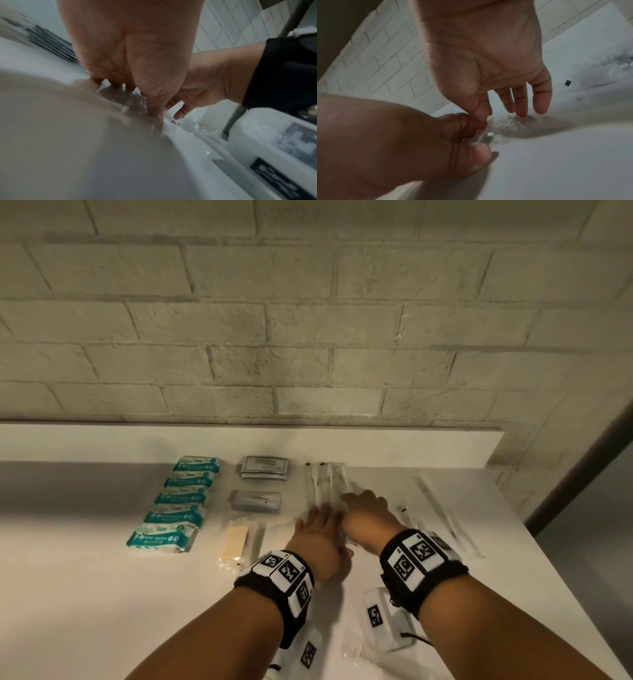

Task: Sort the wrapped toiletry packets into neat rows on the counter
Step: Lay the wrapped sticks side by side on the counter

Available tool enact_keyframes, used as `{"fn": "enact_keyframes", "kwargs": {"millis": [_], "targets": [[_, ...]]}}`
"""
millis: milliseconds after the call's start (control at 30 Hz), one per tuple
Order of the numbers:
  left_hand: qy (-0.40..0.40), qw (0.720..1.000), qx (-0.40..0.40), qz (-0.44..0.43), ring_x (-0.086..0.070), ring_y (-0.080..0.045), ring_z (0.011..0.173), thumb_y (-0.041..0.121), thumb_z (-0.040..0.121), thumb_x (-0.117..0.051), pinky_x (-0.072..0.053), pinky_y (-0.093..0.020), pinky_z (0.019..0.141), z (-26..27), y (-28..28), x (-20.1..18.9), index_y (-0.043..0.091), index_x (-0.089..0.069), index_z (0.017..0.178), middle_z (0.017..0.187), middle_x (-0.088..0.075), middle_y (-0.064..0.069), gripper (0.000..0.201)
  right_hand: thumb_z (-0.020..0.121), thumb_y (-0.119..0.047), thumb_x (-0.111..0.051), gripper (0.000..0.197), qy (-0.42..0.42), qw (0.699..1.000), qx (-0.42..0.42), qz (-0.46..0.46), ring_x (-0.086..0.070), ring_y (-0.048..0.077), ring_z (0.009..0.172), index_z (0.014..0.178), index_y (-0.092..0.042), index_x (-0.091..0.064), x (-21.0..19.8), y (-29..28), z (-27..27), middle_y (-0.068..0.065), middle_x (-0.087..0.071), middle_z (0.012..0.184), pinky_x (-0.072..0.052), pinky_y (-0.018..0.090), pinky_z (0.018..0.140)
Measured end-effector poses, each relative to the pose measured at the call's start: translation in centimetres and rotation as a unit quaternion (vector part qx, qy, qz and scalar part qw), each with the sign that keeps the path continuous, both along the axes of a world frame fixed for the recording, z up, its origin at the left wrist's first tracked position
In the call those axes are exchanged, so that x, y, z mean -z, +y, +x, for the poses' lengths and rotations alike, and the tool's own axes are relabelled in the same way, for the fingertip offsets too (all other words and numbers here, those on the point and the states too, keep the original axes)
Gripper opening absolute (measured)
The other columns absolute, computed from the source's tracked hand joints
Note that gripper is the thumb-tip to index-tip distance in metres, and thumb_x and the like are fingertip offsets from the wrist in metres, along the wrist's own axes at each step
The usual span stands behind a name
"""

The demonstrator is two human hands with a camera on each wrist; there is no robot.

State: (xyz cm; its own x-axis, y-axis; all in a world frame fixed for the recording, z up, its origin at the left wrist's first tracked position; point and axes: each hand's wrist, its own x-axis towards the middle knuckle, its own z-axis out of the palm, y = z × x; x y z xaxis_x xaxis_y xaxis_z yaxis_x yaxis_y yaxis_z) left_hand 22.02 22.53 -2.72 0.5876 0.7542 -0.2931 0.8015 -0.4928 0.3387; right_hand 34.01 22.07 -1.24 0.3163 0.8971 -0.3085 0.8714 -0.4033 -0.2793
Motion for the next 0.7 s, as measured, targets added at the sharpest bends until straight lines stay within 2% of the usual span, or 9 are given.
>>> {"fn": "enact_keyframes", "kwargs": {"millis": [67, 167, 300, 367, 433, 500, 567, 633, 700], "targets": [[0.001, 1.000, -0.001, -0.003, 0.009, -0.027, 0.149, 0.037, 0.094, -0.048, 0.002, -0.046, 0.119, 0.0, 0.0, 0.0, 0.021, 0.002, 0.154, 0.162, 0.008, -0.005, 0.079, 0.094, -0.024, -0.037, 0.047, -0.026, 0.999, -0.028, -0.013, -0.036, 0.035, 0.126, 0.141, -0.026, -0.039, -0.2, -0.5, 0.1, 0.011, -0.035, 0.139, -0.037, 0.044, 0.104], [0.018, 0.999, 0.012, 0.040, 0.020, -0.031, 0.146, 0.034, 0.093, -0.047, 0.006, -0.048, 0.118, 0.1, -0.1, -0.3, 0.024, 0.010, 0.153, 0.161, 0.018, -0.005, 0.083, 0.094, -0.029, -0.041, 0.051, 0.031, 0.998, -0.035, 0.029, -0.036, 0.035, 0.129, 0.145, -0.032, -0.035, -0.8, -1.2, 0.7, 0.010, -0.035, 0.142, -0.038, 0.044, 0.105], [0.047, 0.983, 0.121, 0.128, 0.021, -0.029, 0.146, 0.025, 0.092, -0.047, 0.014, -0.048, 0.115, 1.4, -0.4, -1.5, 0.022, 0.005, 0.154, 0.161, 0.015, 0.000, 0.081, 0.089, -0.032, -0.055, 0.048, 0.019, 0.987, 0.094, 0.127, -0.050, 0.035, 0.119, 0.134, -0.018, -0.048, -2.9, -3.0, 4.3, 0.014, -0.046, 0.129, -0.046, 0.040, 0.099], [0.065, 0.979, 0.143, 0.126, 0.014, -0.028, 0.148, 0.029, 0.093, -0.046, 0.010, -0.049, 0.116, 1.9, -0.7, -1.4, 0.017, -0.006, 0.154, 0.162, 0.005, -0.001, 0.074, 0.086, -0.030, -0.058, 0.047, -0.021, 0.989, 0.134, 0.063, -0.057, 0.032, 0.113, 0.128, -0.012, -0.050, -3.7, -4.4, 6.3, 0.013, -0.053, 0.125, -0.049, 0.036, 0.094], [0.068, 0.983, 0.126, 0.113, 0.006, -0.028, 0.149, 0.036, 0.095, -0.041, 0.006, -0.051, 0.117, 2.2, -1.0, -1.0, 0.015, -0.014, 0.153, 0.163, -0.003, -0.003, 0.068, 0.085, -0.028, -0.063, 0.053, -0.065, 0.991, 0.101, -0.062, -0.060, 0.026, 0.113, 0.133, -0.012, -0.047, -3.7, -5.8, 7.1, 0.008, -0.058, 0.128, -0.050, 0.035, 0.094], [0.052, 0.987, 0.101, 0.111, 0.000, -0.029, 0.149, 0.043, 0.097, -0.035, 0.002, -0.051, 0.118, 2.4, -1.1, -0.6, 0.016, -0.021, 0.151, 0.162, -0.009, -0.003, 0.062, 0.085, -0.021, -0.065, 0.058, -0.082, 0.989, 0.049, -0.114, -0.059, 0.025, 0.114, 0.137, -0.010, -0.042, -2.6, -6.6, 7.1, 0.008, -0.058, 0.129, -0.049, 0.032, 0.092], [0.030, 0.990, 0.084, 0.108, -0.002, -0.029, 0.149, 0.045, 0.098, -0.035, 0.000, -0.051, 0.119, 2.5, -1.2, -0.7, 0.018, -0.025, 0.150, 0.162, -0.011, -0.002, 0.060, 0.085, -0.013, -0.059, 0.052, -0.055, 0.996, 0.033, -0.063, -0.061, 0.025, 0.109, 0.134, -0.010, -0.043, -1.6, -6.5, 7.2, 0.008, -0.061, 0.123, -0.049, 0.030, 0.084], [0.019, 0.992, 0.079, 0.094, -0.001, -0.029, 0.149, 0.037, 0.097, -0.039, -0.001, -0.051, 0.119, 2.4, -1.1, -0.7, 0.020, -0.024, 0.150, 0.162, -0.009, -0.001, 0.058, 0.084, -0.008, -0.055, 0.053, 0.034, 0.997, 0.055, 0.033, -0.064, 0.026, 0.096, 0.136, -0.013, -0.042, -1.6, -5.7, 7.2, 0.009, -0.064, 0.113, -0.052, 0.029, 0.075], [0.016, 0.993, 0.077, 0.085, 0.002, -0.028, 0.149, 0.031, 0.096, -0.040, -0.002, -0.053, 0.118, 2.1, -1.0, -0.5, 0.022, -0.021, 0.152, 0.162, -0.007, 0.001, 0.060, 0.085, -0.004, -0.051, 0.065, 0.120, 0.983, 0.080, 0.114, -0.065, 0.028, 0.094, 0.145, -0.019, -0.033, -1.9, -5.1, 7.3, 0.012, -0.065, 0.112, -0.055, 0.033, 0.076]]}}
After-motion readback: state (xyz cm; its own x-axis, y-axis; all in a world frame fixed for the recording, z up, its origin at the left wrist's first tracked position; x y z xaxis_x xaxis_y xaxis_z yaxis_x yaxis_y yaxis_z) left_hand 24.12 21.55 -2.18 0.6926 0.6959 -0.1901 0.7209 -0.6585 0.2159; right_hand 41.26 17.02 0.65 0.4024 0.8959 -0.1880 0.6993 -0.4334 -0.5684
